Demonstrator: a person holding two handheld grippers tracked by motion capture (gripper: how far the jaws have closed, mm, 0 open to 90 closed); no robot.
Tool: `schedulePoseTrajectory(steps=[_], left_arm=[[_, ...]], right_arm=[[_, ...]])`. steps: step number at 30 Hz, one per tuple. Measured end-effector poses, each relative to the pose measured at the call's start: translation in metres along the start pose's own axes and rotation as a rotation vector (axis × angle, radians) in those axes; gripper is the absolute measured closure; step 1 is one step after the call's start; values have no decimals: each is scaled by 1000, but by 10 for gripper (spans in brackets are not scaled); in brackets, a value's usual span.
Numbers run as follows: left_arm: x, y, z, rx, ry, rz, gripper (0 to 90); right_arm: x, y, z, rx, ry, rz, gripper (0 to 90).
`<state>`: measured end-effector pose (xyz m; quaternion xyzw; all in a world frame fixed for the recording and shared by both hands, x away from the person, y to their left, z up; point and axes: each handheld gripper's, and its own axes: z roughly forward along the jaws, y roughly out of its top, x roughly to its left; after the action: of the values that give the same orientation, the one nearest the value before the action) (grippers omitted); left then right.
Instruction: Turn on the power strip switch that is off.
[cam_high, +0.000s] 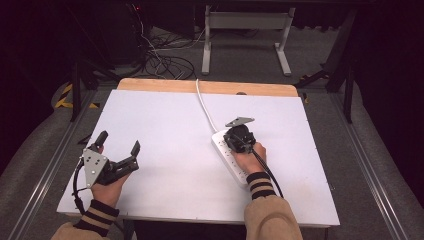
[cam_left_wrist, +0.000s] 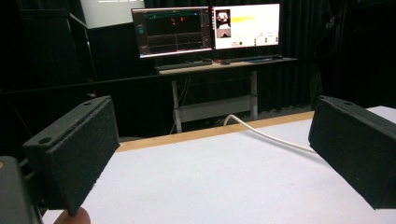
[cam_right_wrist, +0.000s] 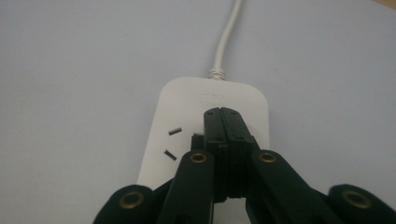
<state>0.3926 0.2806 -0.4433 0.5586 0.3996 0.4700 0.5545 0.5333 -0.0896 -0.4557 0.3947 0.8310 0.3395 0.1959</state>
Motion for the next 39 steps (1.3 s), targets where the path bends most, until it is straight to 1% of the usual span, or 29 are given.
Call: schedulePoseTrajectory(steps=[1,2,4,5,6,7,9,12,14,15,16,17,20,22,26,29,31,33,37,39], left_arm=[[1,0,1,4,1,1,22],[1,0,1,7,4,3,22],[0,0,0,4,0,0,22],[0,0,0,2,1,1,22],[0,0,0,1,2,9,22],[-1,0,0,0,0,7,22],[-1,0,0,1,1,11,22],[0,0,0,3,0,7,22],[0,1,0,-3,0,5,22],[0,1,0,-3,0,5,22],[0,1,-1,-2,2,1,22],[0,1,-1,-2,2,1,22],[0,1,-1,-2,3,10,22],[0,1,-2,-2,4,10,22],[0,1,-2,-3,2,4,23],[0,1,-3,-4,5,3,23],[0,1,-3,-3,4,9,23],[0,1,-3,-2,7,5,23],[0,1,-2,-1,5,2,24],[0,1,-2,-3,6,6,23]], right_arm=[[1,0,0,-6,-7,-2,900],[1,0,-1,-11,-27,-4,900],[0,0,-4,-47,-49,14,900],[-1,0,-4,-42,-63,18,900],[-3,0,-3,-16,-69,9,900],[-2,-1,-2,-7,-80,7,900],[-4,-2,-3,-7,-57,23,900],[-4,-1,-2,2,-55,32,900],[-2,-2,-1,-2,-69,20,900],[-2,-2,-1,-2,-69,20,900],[0,-3,0,-7,-79,24,900],[0,-3,0,-3,-79,20,900],[-1,-3,1,0,-75,32,900],[2,-2,1,9,-87,17,900],[1,-2,2,11,-81,31,900],[2,-3,1,8,-90,28,900],[2,-3,1,8,-89,28,900],[1,-3,1,6,-83,31,900],[2,-3,2,8,-88,27,900],[2,-3,1,7,-87,27,900]])
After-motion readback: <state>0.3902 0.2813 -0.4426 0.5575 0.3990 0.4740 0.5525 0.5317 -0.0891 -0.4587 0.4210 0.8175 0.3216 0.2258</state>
